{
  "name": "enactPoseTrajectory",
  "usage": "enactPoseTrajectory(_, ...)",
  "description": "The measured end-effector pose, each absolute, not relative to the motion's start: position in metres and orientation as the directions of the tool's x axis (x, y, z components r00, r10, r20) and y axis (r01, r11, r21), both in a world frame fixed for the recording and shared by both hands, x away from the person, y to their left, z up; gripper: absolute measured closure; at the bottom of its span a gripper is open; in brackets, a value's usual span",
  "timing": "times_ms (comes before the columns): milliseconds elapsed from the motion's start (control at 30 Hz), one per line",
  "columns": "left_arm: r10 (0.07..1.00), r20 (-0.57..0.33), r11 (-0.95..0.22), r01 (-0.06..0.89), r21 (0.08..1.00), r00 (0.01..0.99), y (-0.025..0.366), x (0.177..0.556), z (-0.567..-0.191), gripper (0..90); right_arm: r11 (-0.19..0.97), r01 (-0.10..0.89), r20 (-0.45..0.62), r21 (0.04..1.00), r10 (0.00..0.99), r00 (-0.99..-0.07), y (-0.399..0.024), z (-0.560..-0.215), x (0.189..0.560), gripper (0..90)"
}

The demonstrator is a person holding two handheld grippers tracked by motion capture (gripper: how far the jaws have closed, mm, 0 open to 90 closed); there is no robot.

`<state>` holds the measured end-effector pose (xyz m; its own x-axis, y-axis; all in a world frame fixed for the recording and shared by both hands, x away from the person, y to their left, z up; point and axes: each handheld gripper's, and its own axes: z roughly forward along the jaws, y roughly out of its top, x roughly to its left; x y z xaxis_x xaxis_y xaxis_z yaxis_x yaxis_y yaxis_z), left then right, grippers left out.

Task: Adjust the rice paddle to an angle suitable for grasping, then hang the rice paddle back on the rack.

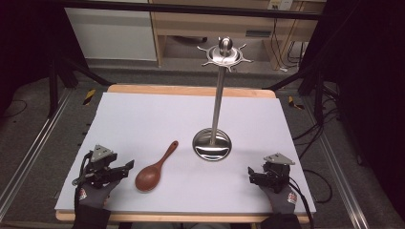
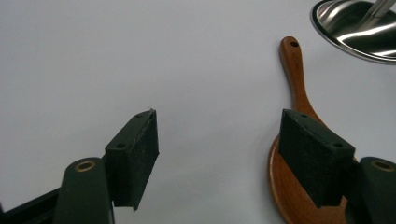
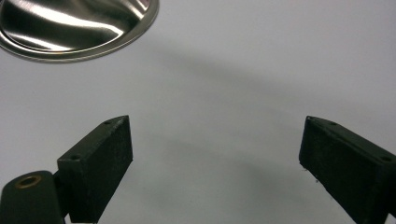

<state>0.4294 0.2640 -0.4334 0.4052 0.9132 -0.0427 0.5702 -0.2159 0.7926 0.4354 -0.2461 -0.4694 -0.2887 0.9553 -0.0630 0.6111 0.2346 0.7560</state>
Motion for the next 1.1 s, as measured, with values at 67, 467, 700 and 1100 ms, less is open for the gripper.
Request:
enactPoseTrajectory(67,0.912,-0.043,-0.216,0.567,0.795,0.408,0.262,0.429,-0.432,28.0,0.238,0.611,-0.065,0.755,0.954,-0.291,-0.246,-0.470,0.436,10.0)
enactPoseTrajectory(467,0.883,-0.031,-0.260,0.544,0.798,0.468,0.247,0.426,-0.419,27.9,0.239,0.613,-0.066,0.753,0.954,-0.291,-0.245,-0.470,0.435,9.9)
enactPoseTrajectory(700,0.873,-0.019,-0.292,0.553,0.780,0.487,0.241,0.432,-0.418,29.1,0.232,0.616,-0.060,0.753,0.956,-0.286,-0.246,-0.470,0.435,9.9)
enactPoseTrajectory(1100,0.864,0.000,-0.324,0.555,0.766,0.504,0.228,0.455,-0.406,30.6,0.233,0.618,-0.059,0.751,0.955,-0.289,-0.246,-0.470,0.435,9.9)
